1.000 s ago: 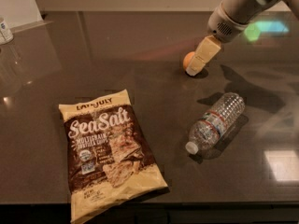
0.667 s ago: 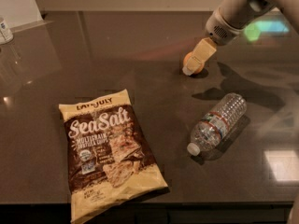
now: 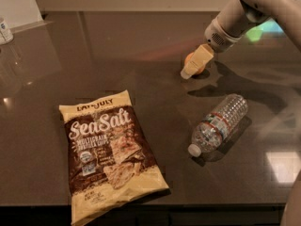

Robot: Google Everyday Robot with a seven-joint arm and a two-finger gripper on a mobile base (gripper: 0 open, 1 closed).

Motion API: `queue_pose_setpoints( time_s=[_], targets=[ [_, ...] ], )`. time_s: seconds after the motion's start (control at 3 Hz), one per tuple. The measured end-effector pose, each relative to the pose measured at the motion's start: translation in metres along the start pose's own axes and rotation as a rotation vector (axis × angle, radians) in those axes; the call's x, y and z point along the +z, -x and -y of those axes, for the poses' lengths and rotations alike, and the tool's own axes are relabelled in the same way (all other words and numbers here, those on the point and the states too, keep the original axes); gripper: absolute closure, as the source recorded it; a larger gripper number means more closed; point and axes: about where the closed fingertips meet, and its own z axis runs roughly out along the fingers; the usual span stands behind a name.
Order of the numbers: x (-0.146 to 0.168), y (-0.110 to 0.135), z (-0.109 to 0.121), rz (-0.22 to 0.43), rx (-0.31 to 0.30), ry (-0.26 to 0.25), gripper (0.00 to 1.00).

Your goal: Move orange near brown chip bag

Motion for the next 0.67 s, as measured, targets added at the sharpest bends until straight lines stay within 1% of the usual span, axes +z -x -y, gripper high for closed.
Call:
queue_pose_setpoints(
  time_s=[0.33, 0.67],
  targets=[
    [0.0070, -0.0045, 0.0016, -0.003, 0.021, 0.004, 0.16],
    [0.0116, -0.0063, 0.0022, -0.003, 0.032, 0.009, 0.39]
  ],
)
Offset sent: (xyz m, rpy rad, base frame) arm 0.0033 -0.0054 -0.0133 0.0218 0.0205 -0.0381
